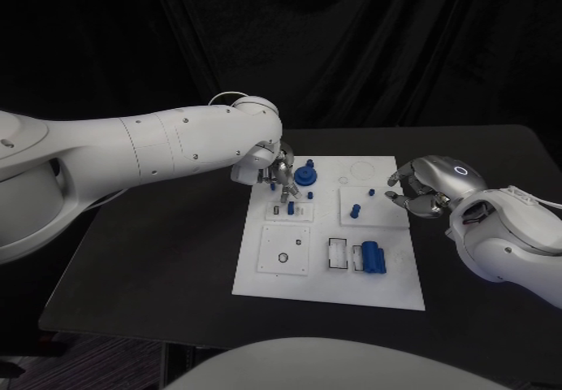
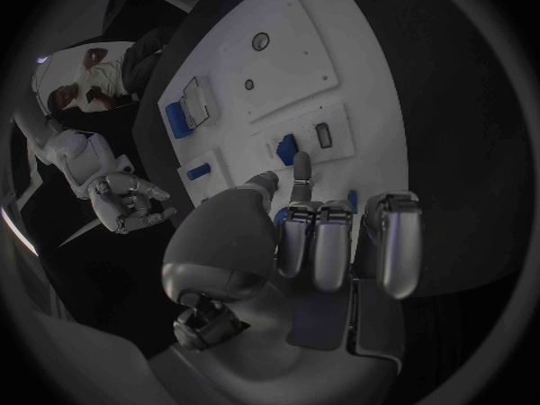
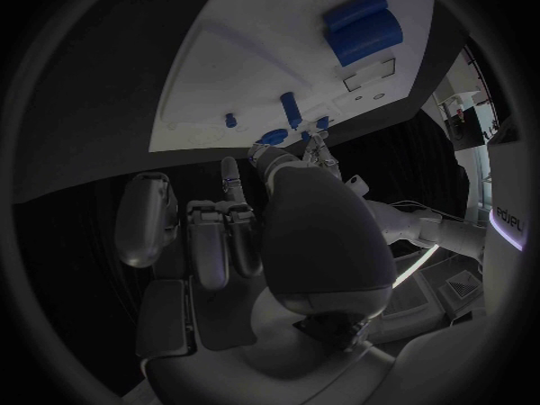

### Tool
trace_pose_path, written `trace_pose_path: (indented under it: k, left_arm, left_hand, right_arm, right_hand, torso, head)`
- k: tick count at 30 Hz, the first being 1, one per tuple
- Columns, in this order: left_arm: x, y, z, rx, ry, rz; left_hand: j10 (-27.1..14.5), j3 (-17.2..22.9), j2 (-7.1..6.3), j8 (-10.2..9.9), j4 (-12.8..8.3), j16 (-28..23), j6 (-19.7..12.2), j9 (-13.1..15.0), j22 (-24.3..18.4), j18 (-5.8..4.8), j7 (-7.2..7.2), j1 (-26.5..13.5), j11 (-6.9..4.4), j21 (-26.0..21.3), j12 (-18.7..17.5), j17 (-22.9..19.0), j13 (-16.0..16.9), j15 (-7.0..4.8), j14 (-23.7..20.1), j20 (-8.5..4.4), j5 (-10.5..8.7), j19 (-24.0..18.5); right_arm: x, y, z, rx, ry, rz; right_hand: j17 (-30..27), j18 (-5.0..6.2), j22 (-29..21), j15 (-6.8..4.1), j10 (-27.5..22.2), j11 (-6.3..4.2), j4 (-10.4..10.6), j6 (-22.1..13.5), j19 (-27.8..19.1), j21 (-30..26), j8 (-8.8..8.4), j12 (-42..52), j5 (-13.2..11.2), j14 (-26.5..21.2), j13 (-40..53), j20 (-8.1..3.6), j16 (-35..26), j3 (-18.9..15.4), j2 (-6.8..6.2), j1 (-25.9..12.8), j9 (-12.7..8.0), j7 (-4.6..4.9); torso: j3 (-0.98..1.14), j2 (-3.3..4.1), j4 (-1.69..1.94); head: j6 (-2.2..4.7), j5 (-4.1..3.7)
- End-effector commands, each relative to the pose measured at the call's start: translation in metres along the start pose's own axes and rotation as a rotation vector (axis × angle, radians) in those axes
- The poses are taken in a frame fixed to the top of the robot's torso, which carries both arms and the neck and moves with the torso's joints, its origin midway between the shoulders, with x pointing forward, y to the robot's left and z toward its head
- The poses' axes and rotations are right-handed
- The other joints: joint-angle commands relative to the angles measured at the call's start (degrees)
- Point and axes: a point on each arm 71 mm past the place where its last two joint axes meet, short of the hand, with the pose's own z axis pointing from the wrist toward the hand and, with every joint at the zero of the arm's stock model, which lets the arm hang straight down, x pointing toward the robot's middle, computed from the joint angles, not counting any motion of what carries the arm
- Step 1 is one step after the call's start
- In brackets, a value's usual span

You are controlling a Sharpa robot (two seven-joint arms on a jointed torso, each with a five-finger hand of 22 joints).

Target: Assemble the parts on the task board

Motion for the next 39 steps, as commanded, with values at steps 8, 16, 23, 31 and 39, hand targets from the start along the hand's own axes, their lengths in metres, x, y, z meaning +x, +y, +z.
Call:
trace_pose_path:
  k: [8,16,23,31,39]
  left_arm:
    - [0.004,-0.001,0.004,0.005,0.013,-0.005]
    - [0.008,-0.002,0.008,0.007,0.023,-0.004]
    - [0.011,-0.002,0.01,0.008,0.026,-0.007]
    - [0.013,-0.002,0.011,0.009,0.032,-0.006]
    - [0.014,-0.002,0.011,0.009,0.038,-0.003]
  left_hand:
    - [6.04,0.7,-0.09,-0.49,-0.33,0.15,0.17,-0.25,12.7,-0.3,-0.03,0.75,-0.31,-0.67,0.15,15.09,14.99,-0.25,5.96,-0.31,0.95,2.36]
    - [6.04,0.88,-0.06,-0.59,-0.41,0.15,0.17,-0.31,12.5,-0.15,-0.01,0.83,-0.3,-1.19,0.15,15.09,14.99,-0.25,5.96,-0.31,1.13,2.04]
    - [6.04,1.12,-0.01,-0.72,-0.49,0.15,0.16,-0.38,12.43,-0.11,0.02,0.88,-0.27,-1.35,0.15,15.09,14.99,-0.23,5.96,-0.29,1.35,1.92]
    - [6.04,1.75,-0.07,-0.93,-0.89,0.15,0.22,-0.5,12.39,-0.08,-0.01,1.21,-0.29,-1.47,0.15,15.09,14.99,-0.23,5.96,-0.27,1.95,1.82]
    - [6.04,2.68,-0.52,-1.24,-1.3,0.15,0.4,-0.66,12.32,-0.03,0.0,1.2,-0.28,-1.67,0.15,15.09,14.99,-0.23,5.96,-0.26,3.79,1.67]
  right_arm:
    - [0.0,0.0,-0.001,0.002,-0.008,0.004]
    - [0.0,0.001,-0.002,0.002,-0.007,0.004]
    - [0.0,0.001,-0.002,0.003,-0.006,0.004]
    - [0.0,0.0,-0.001,0.006,-0.002,0.002]
    - [0.0,0.001,-0.001,0.008,0.001,0.001]
  right_hand:
    - [15.09,0.29,9.36,0.16,5.97,0.14,0.0,0.33,-0.1,-0.11,-0.2,0.16,0.35,6.07,15.09,-0.1,0.14,0.47,0.37,0.05,-0.12,-0.02]
    - [15.09,0.29,9.36,0.16,5.97,0.14,0.0,0.33,-0.1,-0.11,-0.2,0.16,0.35,6.07,15.09,-0.1,0.14,0.47,0.37,0.05,-0.12,-0.02]
    - [15.09,0.29,9.36,0.16,5.97,0.14,0.0,0.33,-0.1,-0.11,-0.2,0.16,0.35,6.07,15.09,-0.1,0.14,0.47,0.37,0.05,-0.12,-0.02]
    - [15.09,0.33,9.31,0.14,5.97,0.13,-0.02,0.42,-0.16,-0.3,-0.22,0.16,0.44,6.07,15.09,-0.12,0.14,0.57,0.39,0.06,-0.18,-0.03]
    - [15.09,0.33,9.31,0.14,5.97,0.13,-0.02,0.42,-0.16,-0.3,-0.22,0.16,0.44,6.07,15.09,-0.12,0.14,0.57,0.39,0.06,-0.18,-0.03]
  torso:
    - [0.0,0.03,0.01]
    - [0.01,0.05,0.01]
    - [0.01,0.04,0.02]
    - [0.02,0.04,0.02]
    - [0.01,0.04,0.01]
  head:
    - [-0.44,-0.1]
    - [-0.44,-0.23]
    - [-0.44,-0.17]
    - [-0.44,-0.17]
    - [-0.44,-0.14]
